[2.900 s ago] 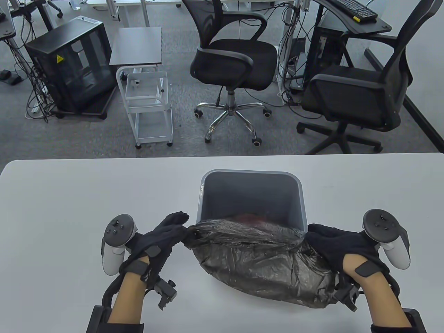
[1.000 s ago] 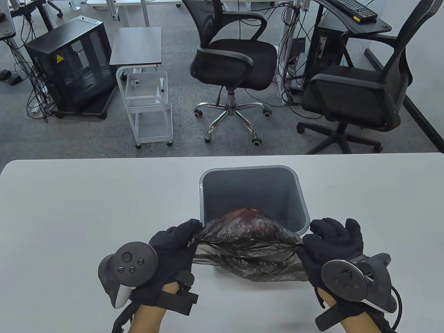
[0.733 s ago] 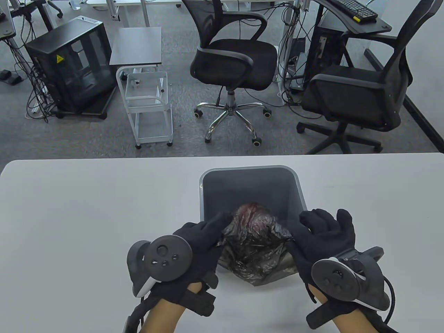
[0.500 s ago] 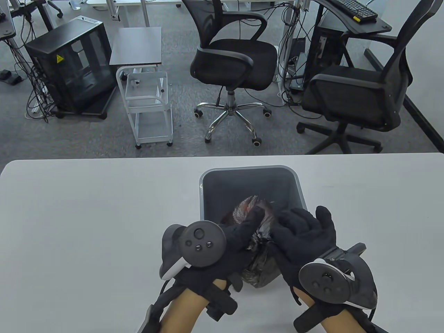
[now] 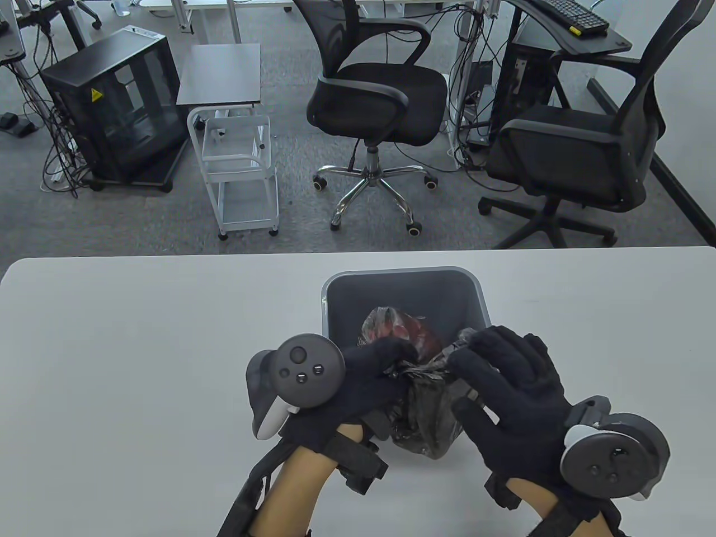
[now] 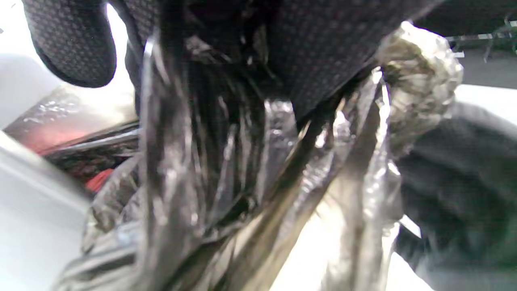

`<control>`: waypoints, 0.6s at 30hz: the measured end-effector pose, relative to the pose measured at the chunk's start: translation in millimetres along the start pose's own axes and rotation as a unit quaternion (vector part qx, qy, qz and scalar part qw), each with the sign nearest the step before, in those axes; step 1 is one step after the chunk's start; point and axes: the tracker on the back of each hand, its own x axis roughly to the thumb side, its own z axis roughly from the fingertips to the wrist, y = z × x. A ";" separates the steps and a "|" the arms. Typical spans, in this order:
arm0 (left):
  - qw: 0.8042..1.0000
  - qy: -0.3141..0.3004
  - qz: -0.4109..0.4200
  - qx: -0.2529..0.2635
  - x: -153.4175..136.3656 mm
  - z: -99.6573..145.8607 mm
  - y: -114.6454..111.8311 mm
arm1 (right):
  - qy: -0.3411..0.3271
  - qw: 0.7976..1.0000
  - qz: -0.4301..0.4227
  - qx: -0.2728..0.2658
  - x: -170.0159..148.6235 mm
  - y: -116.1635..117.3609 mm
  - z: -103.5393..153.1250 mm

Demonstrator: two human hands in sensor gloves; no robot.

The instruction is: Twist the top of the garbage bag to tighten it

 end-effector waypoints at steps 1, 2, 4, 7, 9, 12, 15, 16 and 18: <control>1.000 0.003 0.011 0.005 -1.3 -1.1 3.5 | 0.006 1.000 0.001 -0.004 -3.5 -2.4 2.8; 1.000 0.008 0.024 0.014 -2.7 -2.6 8.4 | 0.017 1.000 0.004 -0.005 -9.5 -4.8 7.9; 0.998 0.016 0.054 0.027 -4.5 -5.4 15.5 | 0.032 0.999 0.015 0.001 -17.7 -4.9 14.9; 0.994 0.019 0.094 0.048 -3.9 -10.0 24.2 | 0.053 0.997 0.048 0.038 -28.2 4.0 22.6; 0.993 0.018 0.107 0.053 -1.2 -11.6 27.8 | 0.070 0.992 0.072 0.079 -32.1 12.5 24.1; 0.990 0.012 0.129 0.055 6.0 -11.5 29.1 | 0.080 0.987 0.084 0.112 -34.7 27.9 23.3; 0.991 0.006 0.126 0.047 12.4 -11.1 25.1 | 0.070 0.988 0.080 0.109 -27.8 42.0 16.2; 0.991 0.003 0.126 0.041 13.9 -11.2 22.9 | 0.065 0.989 0.082 0.107 -24.6 45.1 13.4; 0.991 0.001 0.133 0.031 16.6 -11.3 17.2 | 0.055 0.990 0.081 0.100 -16.0 51.8 5.2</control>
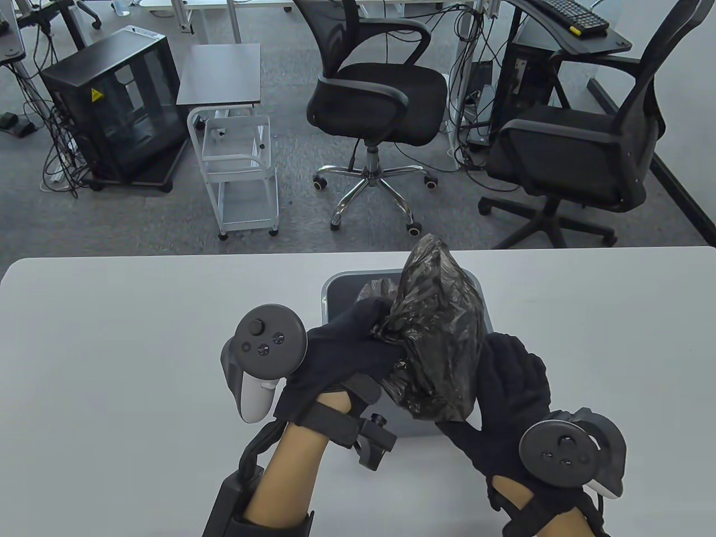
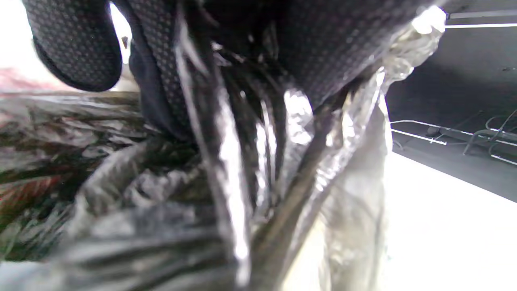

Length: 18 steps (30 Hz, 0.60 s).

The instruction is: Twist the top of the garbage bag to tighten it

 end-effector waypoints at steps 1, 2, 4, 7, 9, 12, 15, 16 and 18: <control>1.000 -0.002 0.000 -0.003 0.4 0.2 -2.5 | -0.002 1.000 -0.001 -0.001 3.8 1.1 -3.4; 1.000 -0.005 -0.001 -0.011 1.4 0.6 -6.7 | -0.003 1.000 -0.002 -0.002 9.2 2.4 -8.2; 0.999 -0.006 -0.006 -0.043 3.4 2.1 -15.3 | -0.007 1.000 -0.009 -0.009 16.6 3.9 -16.5; 0.990 0.006 -0.022 -0.139 6.2 8.3 -29.8 | 0.001 0.998 -0.033 -0.056 23.6 1.9 -25.9; 0.992 -0.006 -0.031 -0.124 6.9 14.4 -26.9 | 0.012 0.995 -0.046 -0.093 22.1 -1.7 -28.4; 0.995 -0.039 -0.006 -0.093 6.2 27.0 -15.2 | 0.019 0.992 -0.066 -0.108 18.2 -6.6 -32.1; 0.997 -0.052 0.021 -0.050 0.0 45.4 5.0 | 0.042 0.987 -0.111 -0.113 10.1 -12.2 -35.2; 0.998 -0.055 0.016 -0.029 -3.5 52.8 12.2 | 0.049 0.984 -0.129 -0.115 6.7 -13.6 -35.7; 0.998 -0.056 -0.028 0.002 -9.9 65.0 20.7 | 0.060 0.980 -0.149 -0.119 2.0 -15.2 -36.7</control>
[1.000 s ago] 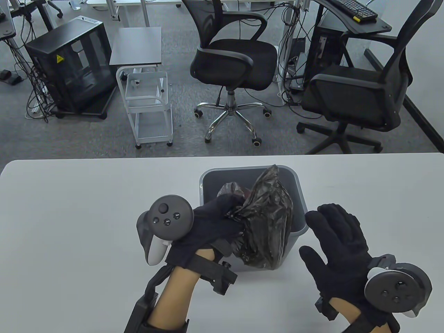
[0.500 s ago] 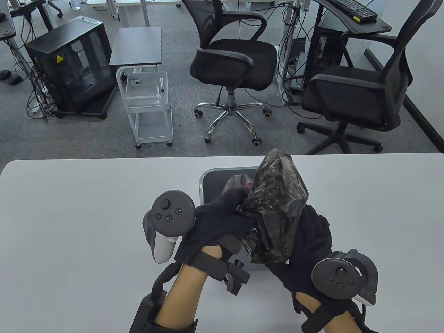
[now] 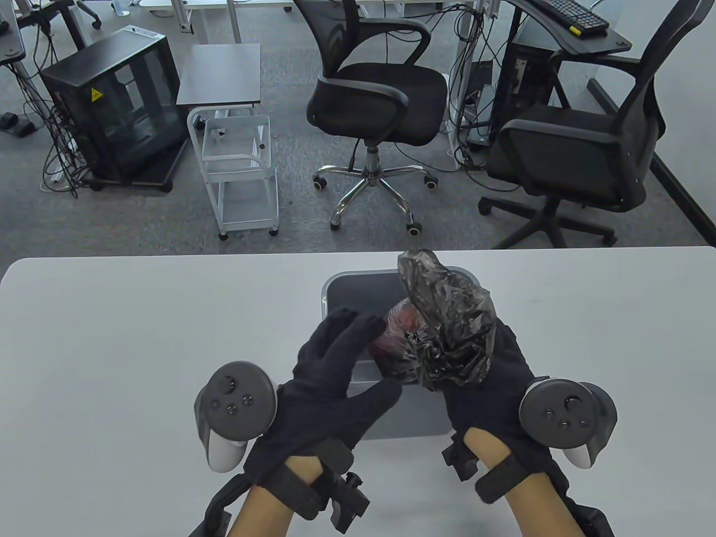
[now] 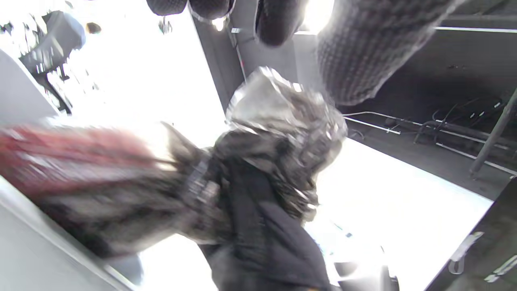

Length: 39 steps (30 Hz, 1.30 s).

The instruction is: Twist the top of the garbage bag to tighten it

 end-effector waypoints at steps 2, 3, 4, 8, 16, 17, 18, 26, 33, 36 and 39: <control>0.998 0.008 -0.056 0.002 -5.0 8.6 0.2 | 0.008 1.000 -0.006 0.002 -2.0 -0.6 -1.2; 0.997 0.013 -0.080 -0.006 -7.0 10.7 -2.3 | 0.010 1.000 -0.007 0.002 -2.4 -0.3 -1.7; 0.994 0.022 -0.104 -0.021 -9.6 11.7 -8.1 | 0.011 1.000 -0.009 0.002 -2.8 0.4 -2.2; 0.983 0.044 -0.163 -0.078 -12.7 2.2 -43.1 | 0.020 0.999 -0.025 0.019 -1.6 7.6 -4.1; 0.983 0.047 -0.167 -0.065 -3.1 -37.8 -85.2 | 0.011 0.995 -0.042 0.091 0.2 10.1 -6.5; 0.985 0.048 -0.161 -0.047 -2.5 -40.9 -84.3 | 0.005 0.994 -0.052 0.100 -1.1 8.4 -6.6; 0.987 0.040 -0.150 -0.030 -1.2 -45.1 -83.9 | 0.006 0.991 -0.065 0.113 -2.0 7.5 -5.2; 0.982 0.040 -0.169 -0.075 9.2 -65.6 -86.3 | -0.014 0.995 -0.070 0.070 -6.3 -1.8 24.3; 0.981 0.038 -0.173 -0.078 13.8 -73.6 -87.4 | -0.026 0.998 -0.053 0.022 -5.4 -6.6 39.1; 0.981 0.055 -0.181 -0.033 4.0 -76.1 -74.3 | -0.033 0.999 -0.031 -0.029 -8.3 -16.7 45.3; 0.991 0.069 -0.108 -0.028 -5.1 -78.2 -62.3 | 0.001 1.000 -0.011 0.023 -14.6 -17.1 45.4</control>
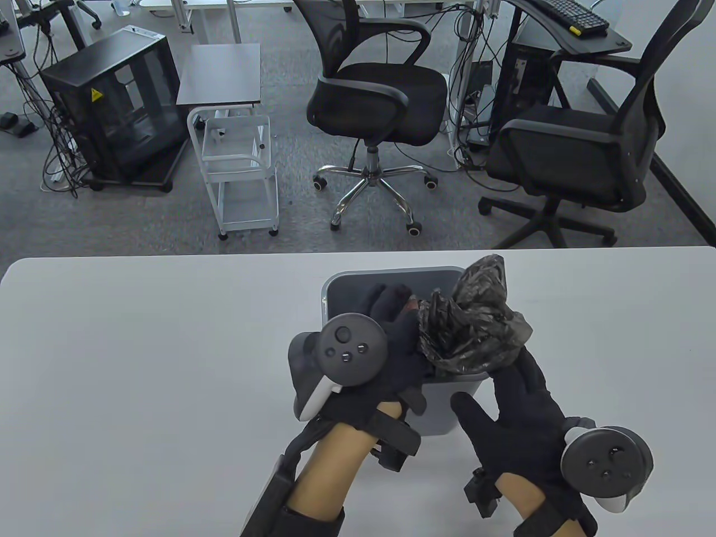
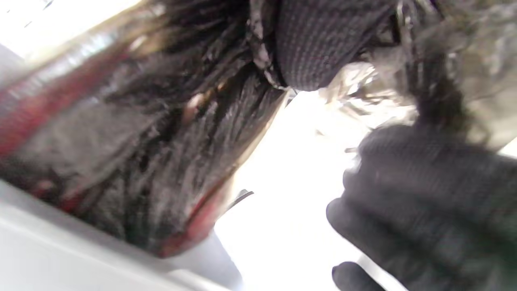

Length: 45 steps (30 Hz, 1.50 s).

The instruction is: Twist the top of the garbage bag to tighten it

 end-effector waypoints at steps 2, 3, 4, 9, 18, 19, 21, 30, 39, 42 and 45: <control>0.999 -0.002 0.036 0.004 -0.1 -0.5 4.0 | 0.010 1.000 0.014 0.025 -1.4 4.8 -3.2; 0.999 -0.004 0.050 0.001 1.4 -0.3 4.5 | 0.010 0.999 0.016 0.027 -0.8 6.5 -4.7; 0.998 -0.007 0.059 -0.001 3.8 0.1 4.7 | 0.010 0.999 0.017 0.030 0.7 8.8 -6.9; 0.992 -0.024 0.105 -0.062 17.9 1.5 1.3 | 0.009 1.000 0.015 0.025 15.9 22.3 -27.7; 0.978 -0.038 0.188 -0.081 25.5 13.7 9.1 | 0.005 0.996 0.001 -0.087 30.2 21.8 -46.1; 0.978 -0.048 0.187 -0.083 25.5 15.2 10.0 | 0.003 0.995 -0.005 -0.097 30.7 21.2 -46.4; 0.977 -0.065 0.193 -0.069 24.5 21.8 17.1 | 0.007 0.995 -0.024 -0.100 30.5 17.5 -47.2; 0.997 -0.050 0.060 -0.028 -4.2 62.2 43.4 | 0.049 0.989 -0.116 -0.075 25.9 -3.1 -48.5; 0.997 -0.050 0.016 -0.061 9.4 48.9 -9.2 | 0.050 0.987 -0.136 0.069 43.3 12.0 -44.5; 0.998 -0.058 0.012 -0.029 4.8 54.6 -15.8 | 0.051 0.983 -0.144 0.106 39.9 12.1 -37.8; 0.998 -0.057 0.027 -0.007 -2.6 59.6 -22.7 | 0.053 0.977 -0.151 0.139 33.7 15.8 -30.2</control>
